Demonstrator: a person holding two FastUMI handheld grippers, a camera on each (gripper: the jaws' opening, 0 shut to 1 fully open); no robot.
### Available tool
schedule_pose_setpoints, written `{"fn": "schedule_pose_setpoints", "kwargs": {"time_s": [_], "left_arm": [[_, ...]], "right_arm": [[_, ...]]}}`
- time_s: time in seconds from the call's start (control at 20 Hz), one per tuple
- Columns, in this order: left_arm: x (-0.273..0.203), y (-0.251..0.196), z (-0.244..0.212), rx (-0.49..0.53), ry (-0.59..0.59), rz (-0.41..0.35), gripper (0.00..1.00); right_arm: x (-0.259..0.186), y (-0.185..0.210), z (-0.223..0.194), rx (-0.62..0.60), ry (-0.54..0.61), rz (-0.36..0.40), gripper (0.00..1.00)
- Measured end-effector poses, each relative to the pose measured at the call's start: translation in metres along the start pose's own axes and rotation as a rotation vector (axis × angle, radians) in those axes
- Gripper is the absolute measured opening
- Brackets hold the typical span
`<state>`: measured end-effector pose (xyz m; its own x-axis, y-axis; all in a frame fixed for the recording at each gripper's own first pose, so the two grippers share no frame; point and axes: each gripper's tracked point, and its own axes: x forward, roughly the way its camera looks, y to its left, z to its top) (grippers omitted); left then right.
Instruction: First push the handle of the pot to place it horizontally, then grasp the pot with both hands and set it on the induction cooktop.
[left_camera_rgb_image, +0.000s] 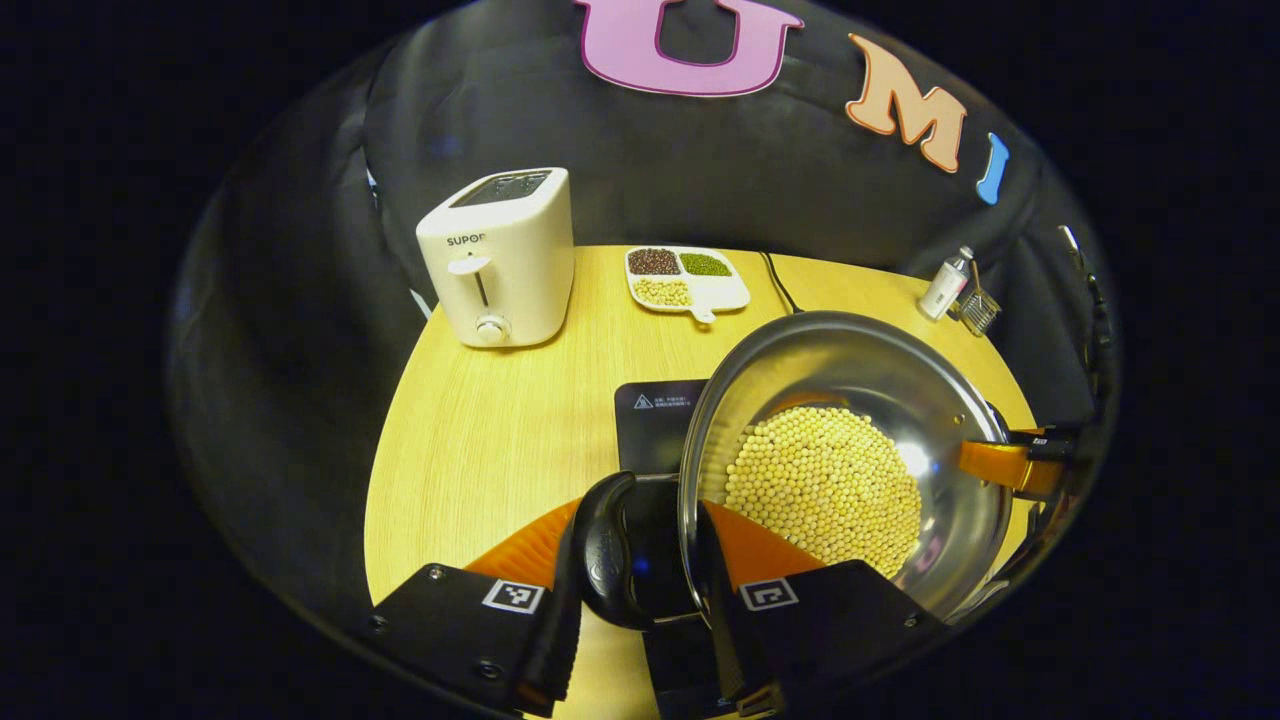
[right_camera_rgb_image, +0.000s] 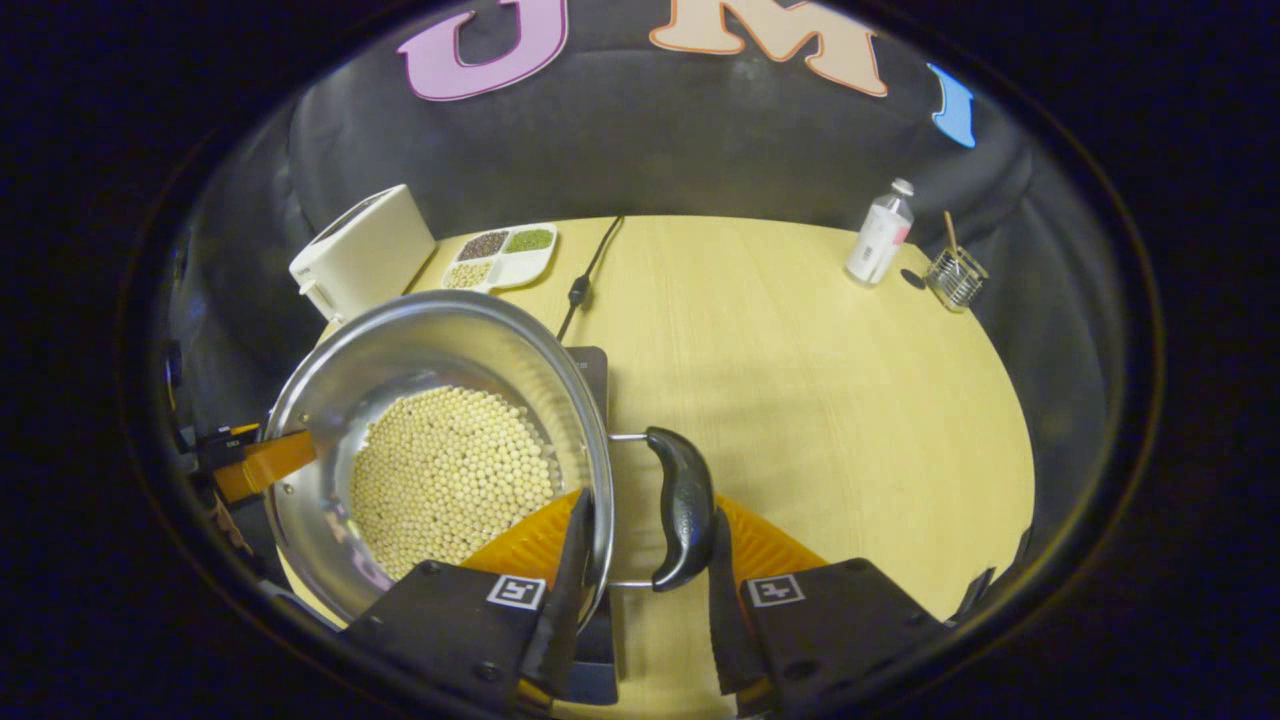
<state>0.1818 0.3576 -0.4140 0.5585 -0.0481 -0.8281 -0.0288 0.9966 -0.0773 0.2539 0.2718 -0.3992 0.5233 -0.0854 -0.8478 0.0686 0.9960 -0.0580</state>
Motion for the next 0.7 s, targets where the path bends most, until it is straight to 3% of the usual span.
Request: {"fn": "schedule_pose_setpoints", "kwargs": {"time_s": [0.1, 0.15, 0.2, 0.25, 0.3, 0.4, 0.5, 0.7], "left_arm": [[0.003, 0.002, 0.004, 0.014, -0.006, -0.003, 0.55], [0.004, 0.002, 0.004, 0.015, -0.010, -0.004, 0.57], [0.005, 0.002, 0.005, 0.013, -0.016, -0.007, 0.56], [0.005, 0.002, 0.006, 0.009, -0.018, -0.009, 0.56], [0.005, 0.001, 0.004, 0.006, -0.022, -0.011, 0.56], [0.004, 0.000, 0.003, 0.012, -0.022, -0.007, 0.57], [0.008, 0.002, 0.000, 0.059, -0.019, 0.015, 0.64], [0.005, 0.005, -0.006, 0.087, -0.001, 0.082, 0.80]], "right_arm": [[0.002, 0.002, 0.003, 0.003, -0.002, -0.004, 0.58], [0.002, 0.002, 0.004, 0.003, -0.003, -0.007, 0.54], [0.002, 0.002, 0.003, -0.002, -0.005, -0.011, 0.58], [0.001, 0.002, 0.003, -0.008, -0.008, -0.014, 0.54], [0.001, 0.002, 0.003, -0.010, -0.009, -0.015, 0.58], [0.001, 0.001, 0.004, -0.001, -0.009, -0.008, 0.54], [0.000, 0.001, 0.006, 0.018, -0.004, 0.016, 0.54], [-0.005, -0.001, 0.006, 0.034, -0.001, 0.047, 0.63]]}}
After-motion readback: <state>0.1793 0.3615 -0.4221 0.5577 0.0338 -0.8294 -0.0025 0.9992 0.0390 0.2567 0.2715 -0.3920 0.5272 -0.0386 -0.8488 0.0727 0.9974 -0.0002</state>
